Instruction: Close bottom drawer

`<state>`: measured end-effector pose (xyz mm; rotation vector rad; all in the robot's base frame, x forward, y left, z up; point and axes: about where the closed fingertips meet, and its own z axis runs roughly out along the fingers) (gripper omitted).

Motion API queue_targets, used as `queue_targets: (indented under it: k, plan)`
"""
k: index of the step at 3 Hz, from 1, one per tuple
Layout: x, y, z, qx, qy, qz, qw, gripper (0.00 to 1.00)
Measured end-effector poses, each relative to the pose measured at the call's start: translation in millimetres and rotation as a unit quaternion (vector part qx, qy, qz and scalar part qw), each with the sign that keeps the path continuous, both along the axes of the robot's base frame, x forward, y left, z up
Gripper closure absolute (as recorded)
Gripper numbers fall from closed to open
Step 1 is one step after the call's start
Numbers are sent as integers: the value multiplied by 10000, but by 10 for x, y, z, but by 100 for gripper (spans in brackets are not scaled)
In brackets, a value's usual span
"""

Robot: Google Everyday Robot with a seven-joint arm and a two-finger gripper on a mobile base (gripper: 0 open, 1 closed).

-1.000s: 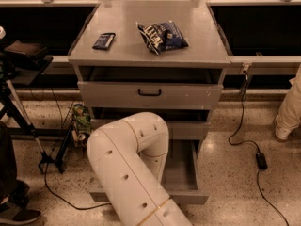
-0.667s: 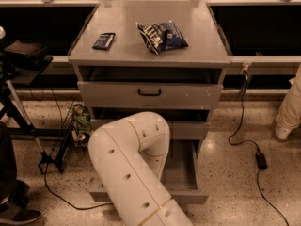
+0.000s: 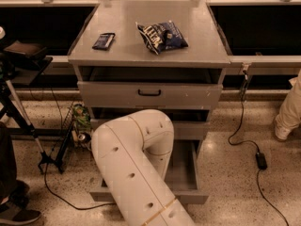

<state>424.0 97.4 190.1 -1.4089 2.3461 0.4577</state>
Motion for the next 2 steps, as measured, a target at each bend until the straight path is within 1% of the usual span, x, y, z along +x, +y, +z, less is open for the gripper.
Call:
queue_targets:
  k: [1,2]
  plan:
    - [-60,133,31,121,-41,244,9996,87]
    - [-92,336,43,261,-156,451,9985,100]
